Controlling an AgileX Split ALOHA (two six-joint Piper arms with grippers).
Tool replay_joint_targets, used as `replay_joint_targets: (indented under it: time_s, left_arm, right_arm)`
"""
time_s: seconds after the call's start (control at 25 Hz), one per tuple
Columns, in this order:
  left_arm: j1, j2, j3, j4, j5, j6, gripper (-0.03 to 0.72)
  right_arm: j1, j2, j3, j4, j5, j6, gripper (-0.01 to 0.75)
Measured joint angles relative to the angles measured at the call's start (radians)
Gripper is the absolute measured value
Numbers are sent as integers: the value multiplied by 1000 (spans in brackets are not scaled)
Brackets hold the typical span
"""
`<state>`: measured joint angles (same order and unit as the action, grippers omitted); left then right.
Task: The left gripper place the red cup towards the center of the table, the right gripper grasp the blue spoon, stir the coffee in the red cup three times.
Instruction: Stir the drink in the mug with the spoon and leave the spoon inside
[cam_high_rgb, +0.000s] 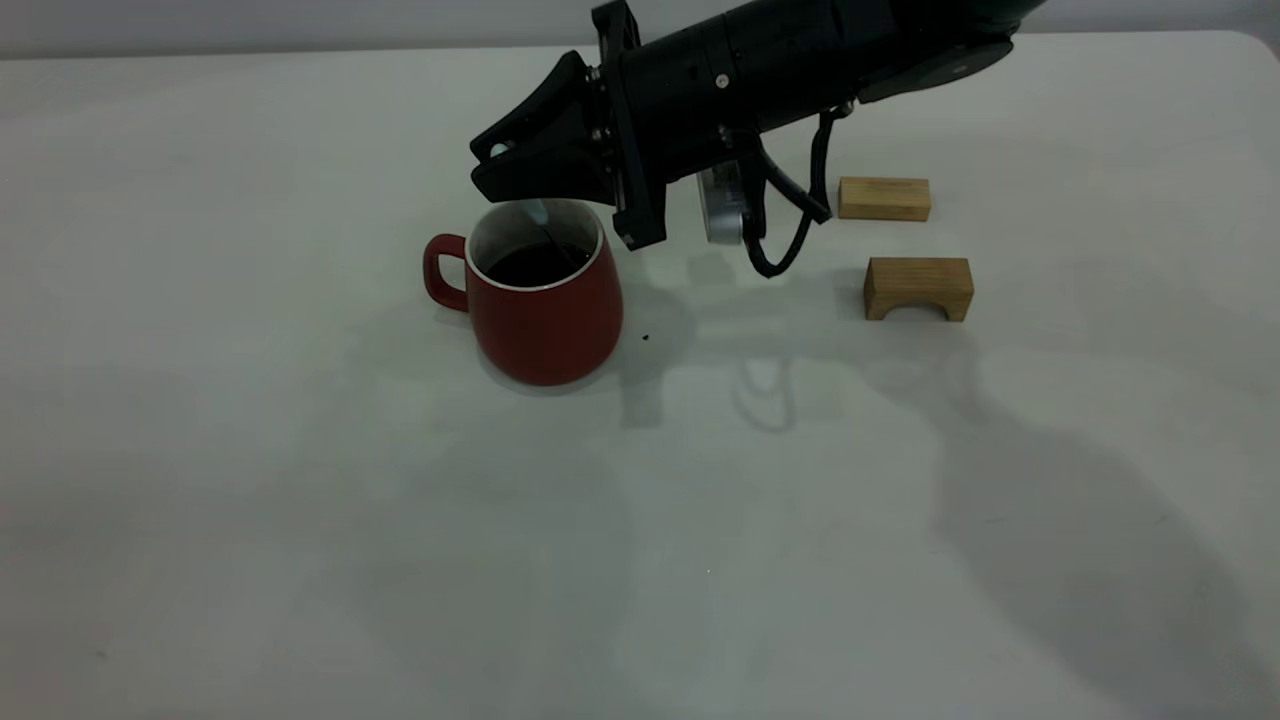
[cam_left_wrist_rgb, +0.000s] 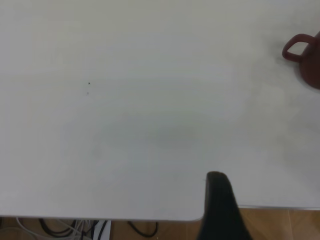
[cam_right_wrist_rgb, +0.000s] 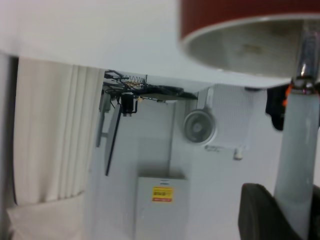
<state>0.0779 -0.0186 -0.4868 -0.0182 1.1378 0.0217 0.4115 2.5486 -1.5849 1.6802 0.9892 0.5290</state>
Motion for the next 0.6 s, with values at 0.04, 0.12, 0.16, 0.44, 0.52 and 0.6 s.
replay_joint_targets:
  time_s: [0.04,0.12,0.16,0.44,0.52,0.6]
  left_arm:
    - [0,0,0,0,0,0,560]
    - [0,0,0,0,0,0,560]
    - [0,0,0,0,0,0,560]
    - [0,0,0,0,0,0,560]
    - [0,0,0,0,0,0,560]
    - [0,0,0,0,0,0,560]
  right_arm:
    - [0,0,0,0,10,34,151]
    - [5,0,0,2,35,83,151]
    - [7,0,0,4,48,91,151]
    - [9,0,0,10,72,97,151]
    - [7,0,0,10,69,98,151]
    - [4,0,0,7,68,97,151]
